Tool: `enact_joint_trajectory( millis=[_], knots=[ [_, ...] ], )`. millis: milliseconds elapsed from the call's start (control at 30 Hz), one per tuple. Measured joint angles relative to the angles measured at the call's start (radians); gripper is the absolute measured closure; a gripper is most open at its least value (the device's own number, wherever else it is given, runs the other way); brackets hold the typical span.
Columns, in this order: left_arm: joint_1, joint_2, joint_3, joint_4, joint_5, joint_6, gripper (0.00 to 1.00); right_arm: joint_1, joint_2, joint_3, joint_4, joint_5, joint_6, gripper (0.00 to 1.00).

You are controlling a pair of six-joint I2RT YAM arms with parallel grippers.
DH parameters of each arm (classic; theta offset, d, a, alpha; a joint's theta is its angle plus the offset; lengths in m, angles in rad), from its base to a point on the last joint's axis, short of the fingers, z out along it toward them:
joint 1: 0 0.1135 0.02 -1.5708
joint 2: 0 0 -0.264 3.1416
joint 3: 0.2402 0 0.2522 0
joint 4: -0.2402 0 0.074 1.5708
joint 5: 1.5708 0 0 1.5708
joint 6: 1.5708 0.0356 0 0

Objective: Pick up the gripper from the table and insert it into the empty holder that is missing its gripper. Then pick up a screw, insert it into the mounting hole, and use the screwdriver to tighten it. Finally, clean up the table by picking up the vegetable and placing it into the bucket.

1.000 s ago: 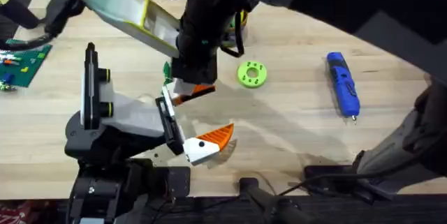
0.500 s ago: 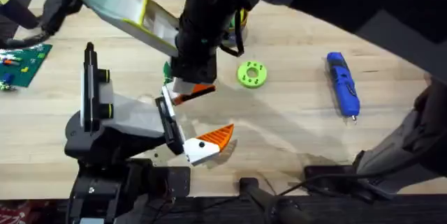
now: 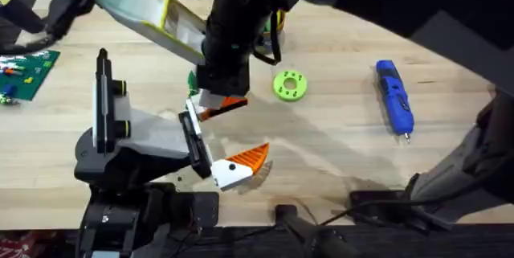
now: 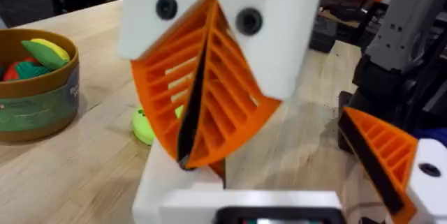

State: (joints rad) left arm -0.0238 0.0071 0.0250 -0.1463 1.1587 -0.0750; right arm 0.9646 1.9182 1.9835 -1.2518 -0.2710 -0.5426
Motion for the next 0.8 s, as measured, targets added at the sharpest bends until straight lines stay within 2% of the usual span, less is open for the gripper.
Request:
enact_joint_trajectory(
  millis=[800],
  knots=[
    [0.0, 0.0, 0.0, 0.0, 0.0, 0.008, 0.014, 0.0, 0.0, 0.048, -0.039, 0.0, 0.004, 0.993]
  ],
)
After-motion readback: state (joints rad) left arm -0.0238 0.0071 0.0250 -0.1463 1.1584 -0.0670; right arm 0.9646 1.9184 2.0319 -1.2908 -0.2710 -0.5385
